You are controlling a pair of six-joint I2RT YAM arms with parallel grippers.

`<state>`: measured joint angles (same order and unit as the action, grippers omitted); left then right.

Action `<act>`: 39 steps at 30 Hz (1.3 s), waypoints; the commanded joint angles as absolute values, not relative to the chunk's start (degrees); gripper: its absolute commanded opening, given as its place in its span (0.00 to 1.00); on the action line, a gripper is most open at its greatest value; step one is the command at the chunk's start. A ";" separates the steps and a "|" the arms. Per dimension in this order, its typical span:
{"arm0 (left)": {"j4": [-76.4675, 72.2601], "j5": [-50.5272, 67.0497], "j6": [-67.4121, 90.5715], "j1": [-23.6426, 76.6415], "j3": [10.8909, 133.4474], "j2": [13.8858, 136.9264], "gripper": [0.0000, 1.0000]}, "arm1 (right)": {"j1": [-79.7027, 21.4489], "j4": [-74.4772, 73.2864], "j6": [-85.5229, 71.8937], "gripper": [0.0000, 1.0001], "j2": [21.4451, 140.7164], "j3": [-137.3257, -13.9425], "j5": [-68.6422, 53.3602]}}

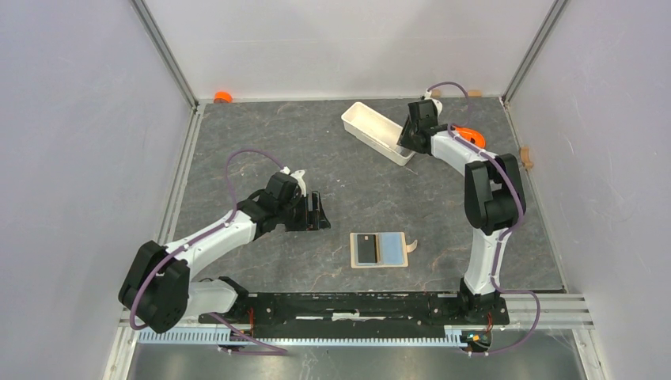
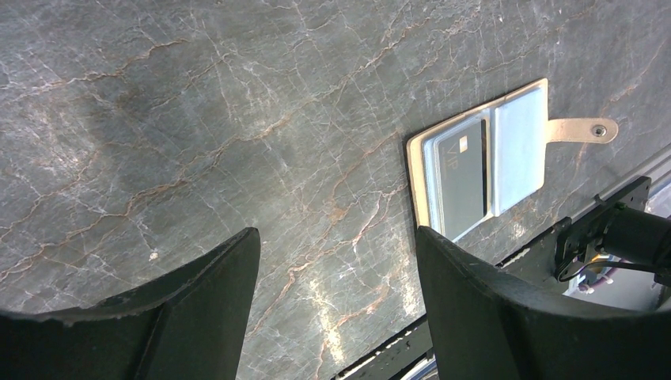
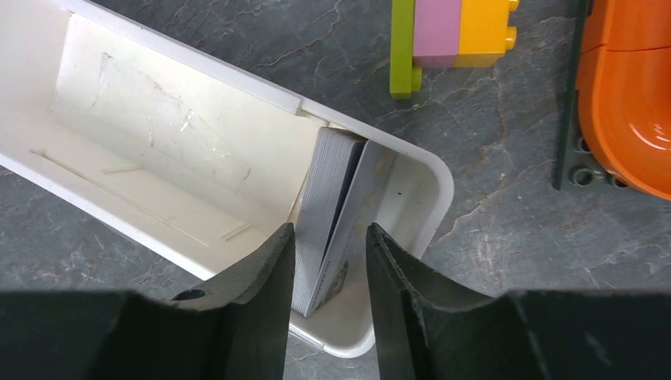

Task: Put the credit cards into the card holder
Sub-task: Pick up the credit card from the storage box.

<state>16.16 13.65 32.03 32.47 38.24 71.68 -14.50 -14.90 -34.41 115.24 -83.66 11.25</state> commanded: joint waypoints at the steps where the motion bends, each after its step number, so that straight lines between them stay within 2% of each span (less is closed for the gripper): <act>1: 15.38 14.11 30.40 32.08 38.10 70.06 0.79 | -14.23 -14.38 -33.38 0.46 111.43 -83.54 14.13; 16: 15.82 13.89 30.35 32.08 38.23 70.19 0.79 | -14.24 -12.65 -35.43 0.55 118.28 -84.95 9.52; 39: 15.73 14.24 30.33 32.00 38.19 70.54 0.79 | -14.06 -10.38 -35.93 0.40 113.36 -84.89 8.98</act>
